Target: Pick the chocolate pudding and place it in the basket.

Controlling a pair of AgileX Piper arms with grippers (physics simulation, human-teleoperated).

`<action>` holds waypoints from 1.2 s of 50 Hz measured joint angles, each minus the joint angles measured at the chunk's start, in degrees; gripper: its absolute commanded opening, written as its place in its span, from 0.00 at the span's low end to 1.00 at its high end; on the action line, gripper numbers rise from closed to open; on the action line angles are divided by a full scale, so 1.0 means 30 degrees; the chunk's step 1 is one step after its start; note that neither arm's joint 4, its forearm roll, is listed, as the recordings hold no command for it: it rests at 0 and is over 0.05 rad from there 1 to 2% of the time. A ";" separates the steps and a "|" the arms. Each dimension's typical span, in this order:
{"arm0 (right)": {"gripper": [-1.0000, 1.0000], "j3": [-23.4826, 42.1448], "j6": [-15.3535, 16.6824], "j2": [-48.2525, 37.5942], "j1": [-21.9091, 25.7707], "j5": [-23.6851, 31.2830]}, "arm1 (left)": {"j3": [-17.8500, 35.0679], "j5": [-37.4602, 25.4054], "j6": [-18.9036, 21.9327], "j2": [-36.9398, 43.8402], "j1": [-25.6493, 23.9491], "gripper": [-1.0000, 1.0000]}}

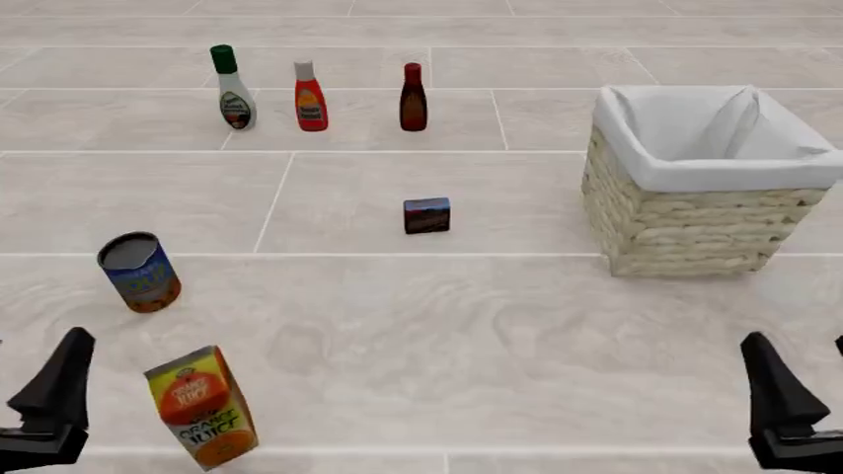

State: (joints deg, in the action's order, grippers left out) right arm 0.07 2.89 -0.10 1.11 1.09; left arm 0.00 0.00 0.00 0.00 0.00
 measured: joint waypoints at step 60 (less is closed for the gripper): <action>1.00 0.2391 -0.0722 -0.5722 0.1736 -0.3096 | 0.0000 0.0000 0.0000 0.0000 0.0000 1.00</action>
State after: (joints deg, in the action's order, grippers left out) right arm 7.24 0.73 -17.27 6.31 -8.19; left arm 0.00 0.00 0.00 0.00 0.00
